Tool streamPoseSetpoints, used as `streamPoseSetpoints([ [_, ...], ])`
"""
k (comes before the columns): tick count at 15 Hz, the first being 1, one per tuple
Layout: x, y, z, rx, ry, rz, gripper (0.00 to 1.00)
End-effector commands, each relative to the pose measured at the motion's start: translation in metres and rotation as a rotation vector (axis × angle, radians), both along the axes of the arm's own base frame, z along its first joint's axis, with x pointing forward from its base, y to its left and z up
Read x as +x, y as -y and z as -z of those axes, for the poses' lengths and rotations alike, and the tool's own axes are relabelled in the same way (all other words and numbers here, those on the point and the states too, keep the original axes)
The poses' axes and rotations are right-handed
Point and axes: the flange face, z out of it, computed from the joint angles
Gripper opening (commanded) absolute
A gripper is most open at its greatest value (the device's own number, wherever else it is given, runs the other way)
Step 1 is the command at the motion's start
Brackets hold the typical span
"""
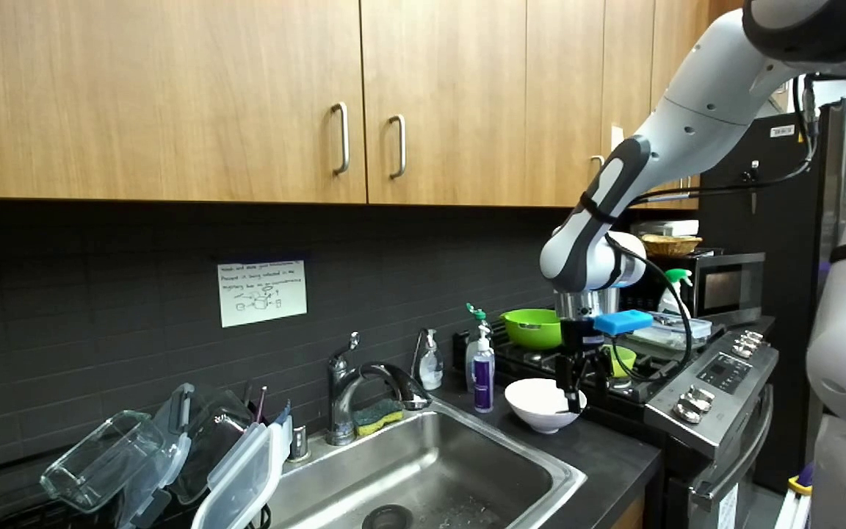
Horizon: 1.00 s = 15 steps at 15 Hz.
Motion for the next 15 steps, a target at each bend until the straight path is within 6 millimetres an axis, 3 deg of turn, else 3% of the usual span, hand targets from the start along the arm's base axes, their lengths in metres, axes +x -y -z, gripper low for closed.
streamPoseSetpoints([
  [1, 0.0001, 0.0019, 0.0035, 0.007, 0.008, -0.028, 1.0],
  [15, 0.0031, 0.0055, 0.0051, -0.002, 0.05, -0.119, 1.0],
])
